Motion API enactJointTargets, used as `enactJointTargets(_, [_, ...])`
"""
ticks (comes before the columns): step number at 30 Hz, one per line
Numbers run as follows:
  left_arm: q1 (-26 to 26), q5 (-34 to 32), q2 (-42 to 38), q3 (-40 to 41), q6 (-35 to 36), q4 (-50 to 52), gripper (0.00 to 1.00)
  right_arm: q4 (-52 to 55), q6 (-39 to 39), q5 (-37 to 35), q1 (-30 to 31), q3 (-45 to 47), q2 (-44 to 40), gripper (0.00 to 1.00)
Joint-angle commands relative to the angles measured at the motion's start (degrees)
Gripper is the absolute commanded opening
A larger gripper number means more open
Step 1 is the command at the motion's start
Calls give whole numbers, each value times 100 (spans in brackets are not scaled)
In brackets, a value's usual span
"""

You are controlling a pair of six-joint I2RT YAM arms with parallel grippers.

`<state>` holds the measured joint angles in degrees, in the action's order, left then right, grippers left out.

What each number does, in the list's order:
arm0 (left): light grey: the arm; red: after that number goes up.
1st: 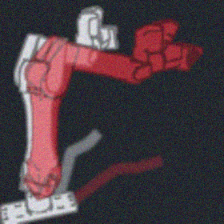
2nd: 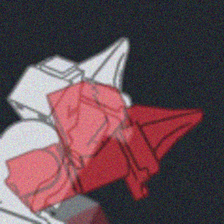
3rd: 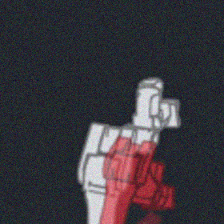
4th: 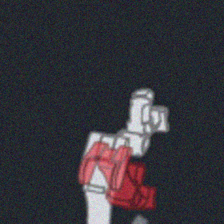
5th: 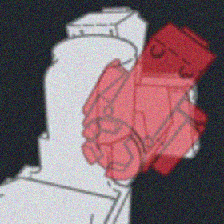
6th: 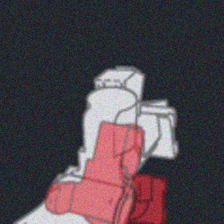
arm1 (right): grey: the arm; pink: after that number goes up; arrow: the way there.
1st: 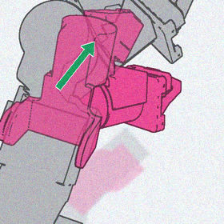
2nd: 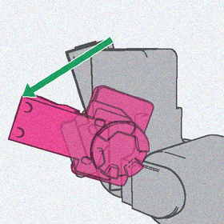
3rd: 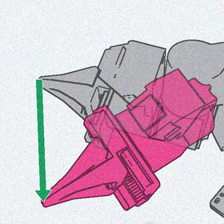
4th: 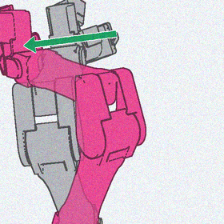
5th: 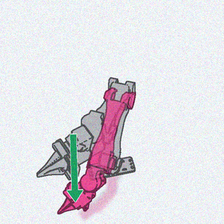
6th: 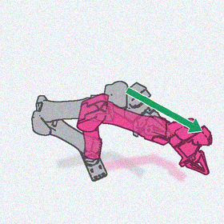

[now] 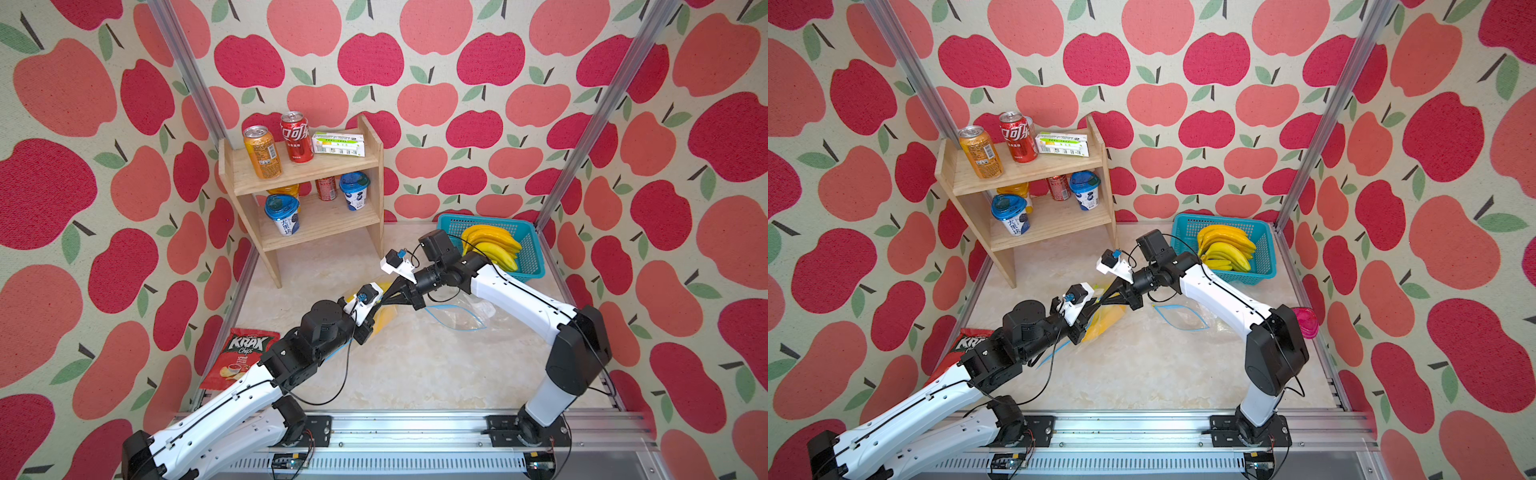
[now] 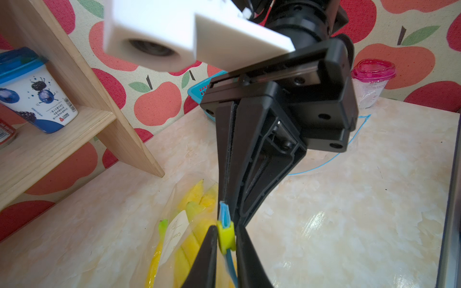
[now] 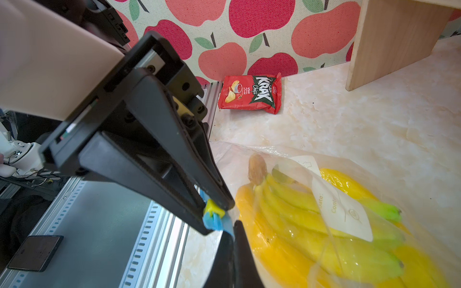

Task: Open the zip-top bag and take out the banana
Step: Unzip the zipper on the zipper food storage bag.

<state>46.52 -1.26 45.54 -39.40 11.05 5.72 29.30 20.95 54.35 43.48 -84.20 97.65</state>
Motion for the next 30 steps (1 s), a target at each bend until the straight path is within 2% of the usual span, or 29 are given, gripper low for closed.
enactJointTargets(1, [-30, -85, -6, -68, -24, -88, 17, 126, 28, 155, 37, -8, -31, 0])
enactJointTargets(5, [-34, -94, 25, -77, -7, -97, 12, 146, 36, 138, 37, -14, -43, 0])
enactJointTargets(12, [-36, -165, -68, -51, -25, 33, 10, 35, -78, 185, -52, 30, -113, 0])
enactJointTargets(22, [-33, -84, -371, 34, -156, 228, 10, -386, -600, 415, -537, 136, -406, 0])
enactJointTargets(30, [-21, -64, -487, 33, -263, 702, 10, -415, -638, 198, -1198, 60, -588, 0])
